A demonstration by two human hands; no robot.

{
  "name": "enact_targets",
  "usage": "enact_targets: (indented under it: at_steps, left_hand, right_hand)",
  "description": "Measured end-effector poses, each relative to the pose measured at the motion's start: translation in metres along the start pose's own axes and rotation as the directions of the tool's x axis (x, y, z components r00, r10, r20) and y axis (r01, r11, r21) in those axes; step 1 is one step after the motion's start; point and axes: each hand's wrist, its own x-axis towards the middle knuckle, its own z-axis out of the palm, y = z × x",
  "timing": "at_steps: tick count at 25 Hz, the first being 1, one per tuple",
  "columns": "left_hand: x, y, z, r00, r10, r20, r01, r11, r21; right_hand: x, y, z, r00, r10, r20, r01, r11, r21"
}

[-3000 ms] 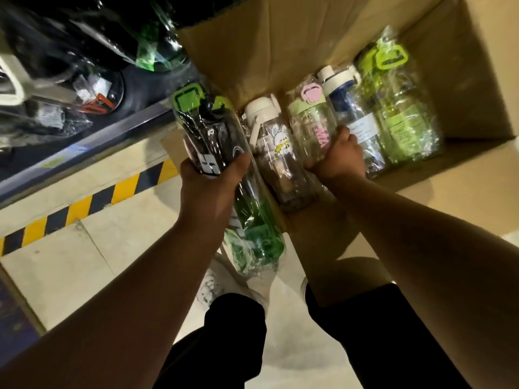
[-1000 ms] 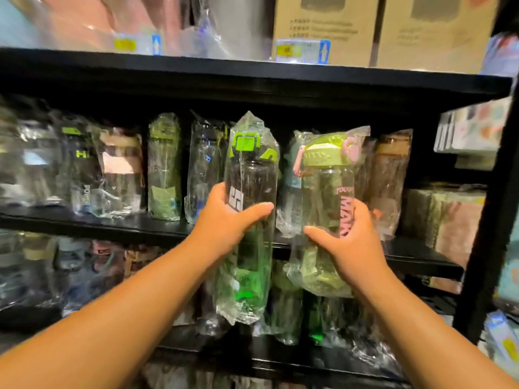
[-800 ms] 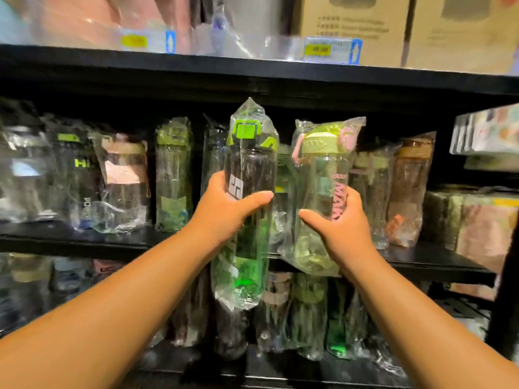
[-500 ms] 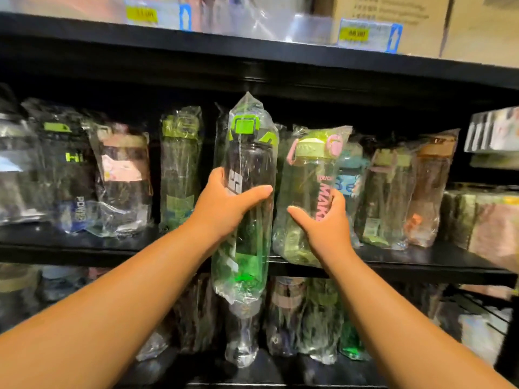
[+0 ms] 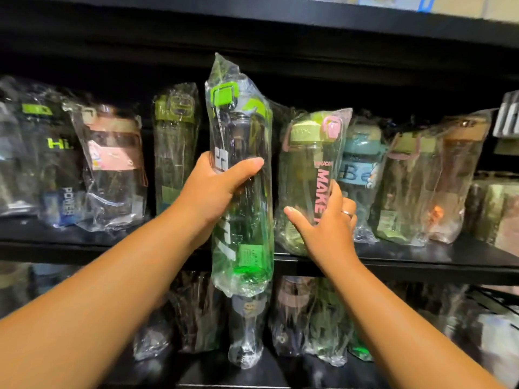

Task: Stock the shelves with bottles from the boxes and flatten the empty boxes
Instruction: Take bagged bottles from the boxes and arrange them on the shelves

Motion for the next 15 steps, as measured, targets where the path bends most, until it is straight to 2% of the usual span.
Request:
enact_targets:
  at_steps: [3, 6, 11, 15]
  left_hand:
    - [0.000, 0.004, -0.003, 1.000, -0.002, 0.001, 0.002, 1.000, 0.002]
    - [0.001, 0.005, -0.004, 1.000, -0.018, 0.011, 0.019, 1.000, -0.002]
    - [-0.001, 0.002, -0.006, 1.000, -0.022, 0.005, 0.022, 1.000, 0.004]
    - [-0.002, -0.001, -0.013, 1.000, -0.025, -0.013, 0.025, 1.000, 0.010]
  right_hand:
    - [-0.012, 0.008, -0.009, 0.998, -0.037, 0.059, 0.037, 0.999, -0.001]
    - [-0.012, 0.006, -0.011, 0.999, -0.052, 0.017, 0.052, 0.998, -0.029]
    - [0.001, 0.000, 0.001, 1.000, -0.003, 0.031, 0.007, 0.992, -0.123]
    - [0.013, -0.003, 0.016, 0.999, 0.037, 0.018, -0.034, 0.993, -0.116]
